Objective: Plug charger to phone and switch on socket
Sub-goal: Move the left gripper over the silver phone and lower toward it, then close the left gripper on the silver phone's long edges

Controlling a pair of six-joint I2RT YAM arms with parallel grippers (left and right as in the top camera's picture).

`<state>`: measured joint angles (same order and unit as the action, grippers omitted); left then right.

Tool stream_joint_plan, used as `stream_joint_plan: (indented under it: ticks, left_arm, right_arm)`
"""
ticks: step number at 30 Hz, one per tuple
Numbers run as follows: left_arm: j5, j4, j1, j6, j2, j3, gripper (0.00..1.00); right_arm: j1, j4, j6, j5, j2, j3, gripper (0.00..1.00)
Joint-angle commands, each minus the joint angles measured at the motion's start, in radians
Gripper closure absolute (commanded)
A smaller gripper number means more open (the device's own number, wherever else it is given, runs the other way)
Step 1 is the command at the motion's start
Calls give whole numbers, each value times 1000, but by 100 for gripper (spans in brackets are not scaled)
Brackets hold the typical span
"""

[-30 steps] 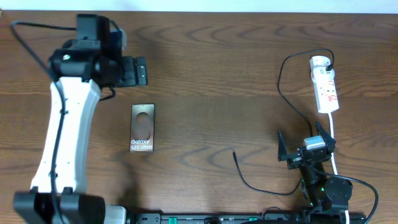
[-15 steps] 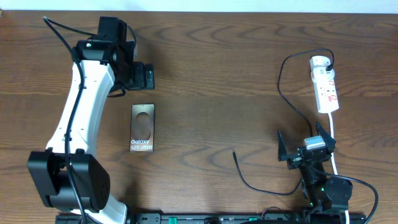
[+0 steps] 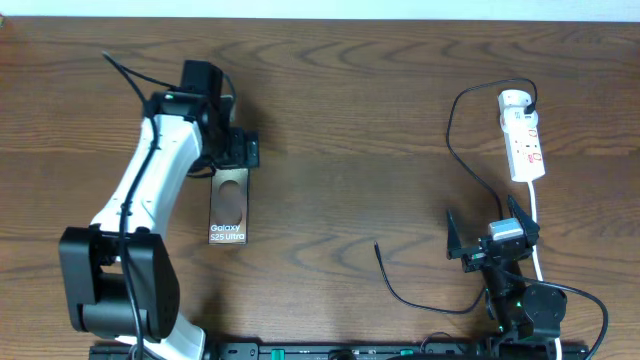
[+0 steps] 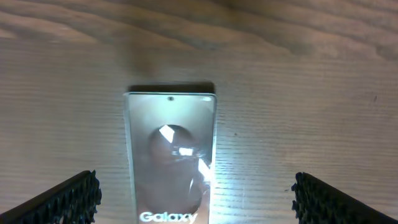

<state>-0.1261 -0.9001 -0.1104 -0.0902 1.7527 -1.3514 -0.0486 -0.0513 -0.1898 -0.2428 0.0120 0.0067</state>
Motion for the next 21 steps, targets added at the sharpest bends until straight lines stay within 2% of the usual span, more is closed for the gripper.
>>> stream_joint_plan:
  ticks: [1,21]
  left_arm:
    - [1,25,-21,-22,-4,33,2]
    - [90,126,-19,-66,-4,225,2]
  right_arm:
    - [-5,-5,-6,4,-6,-1,1]
    - [-5,-5,-6,4,-6,-1,1]
